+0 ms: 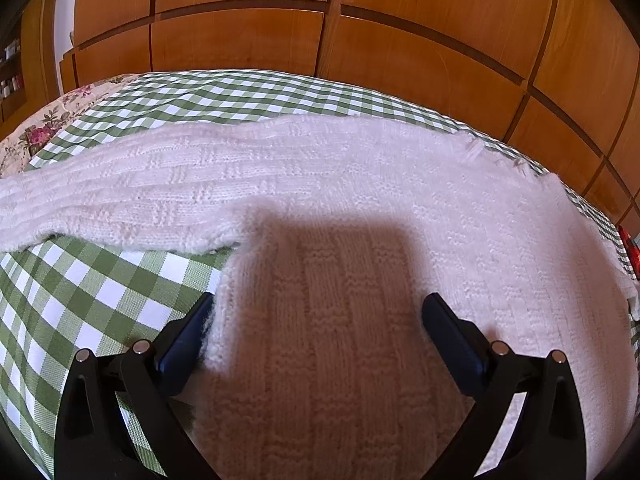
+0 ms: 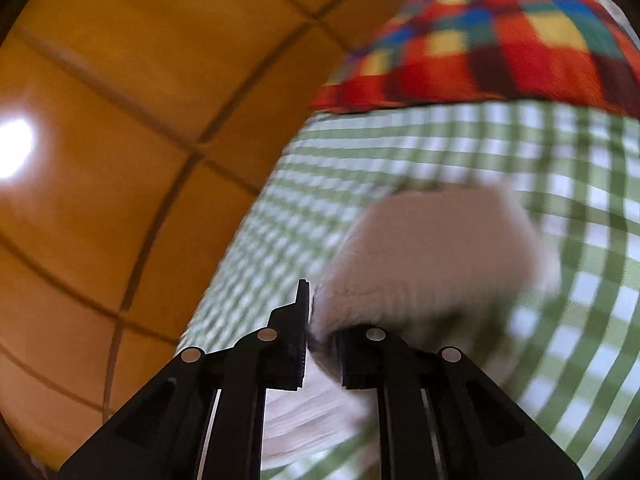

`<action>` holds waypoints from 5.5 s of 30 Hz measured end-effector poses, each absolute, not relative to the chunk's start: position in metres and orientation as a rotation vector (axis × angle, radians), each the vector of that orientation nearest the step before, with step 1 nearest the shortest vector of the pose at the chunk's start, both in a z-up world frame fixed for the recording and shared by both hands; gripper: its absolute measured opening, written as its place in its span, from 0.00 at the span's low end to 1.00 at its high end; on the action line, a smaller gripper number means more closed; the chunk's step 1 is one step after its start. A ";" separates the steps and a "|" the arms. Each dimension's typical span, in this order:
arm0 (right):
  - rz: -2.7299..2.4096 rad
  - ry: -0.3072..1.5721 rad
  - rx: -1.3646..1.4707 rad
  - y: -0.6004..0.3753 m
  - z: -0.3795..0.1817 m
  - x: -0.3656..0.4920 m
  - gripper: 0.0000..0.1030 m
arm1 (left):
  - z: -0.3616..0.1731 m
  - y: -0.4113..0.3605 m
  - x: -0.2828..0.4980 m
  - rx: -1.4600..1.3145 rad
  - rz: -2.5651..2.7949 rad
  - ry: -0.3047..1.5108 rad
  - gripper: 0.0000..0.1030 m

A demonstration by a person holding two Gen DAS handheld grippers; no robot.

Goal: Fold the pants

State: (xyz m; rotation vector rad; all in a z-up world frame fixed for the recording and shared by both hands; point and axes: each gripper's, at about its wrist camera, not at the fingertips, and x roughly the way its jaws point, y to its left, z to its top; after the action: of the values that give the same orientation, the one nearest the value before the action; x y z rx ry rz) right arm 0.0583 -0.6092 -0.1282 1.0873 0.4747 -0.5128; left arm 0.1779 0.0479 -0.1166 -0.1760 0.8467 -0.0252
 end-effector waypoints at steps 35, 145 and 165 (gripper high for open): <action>0.267 0.796 0.301 -0.206 -0.105 0.202 0.70 | -0.117 0.054 0.175 -0.225 -0.046 0.823 0.98; -0.152 0.822 0.442 -0.316 -0.130 0.129 0.74 | -0.096 0.171 0.122 -0.559 0.117 0.717 0.97; -0.137 0.796 0.472 -0.318 -0.129 0.127 0.76 | -0.119 0.371 0.087 -1.029 0.477 0.475 0.74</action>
State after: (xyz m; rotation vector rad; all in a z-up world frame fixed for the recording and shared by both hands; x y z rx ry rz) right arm 0.1268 -0.3181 -0.1294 0.4719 0.7962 -0.1369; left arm 0.0867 0.3706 -0.1194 -1.0292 0.4754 0.4769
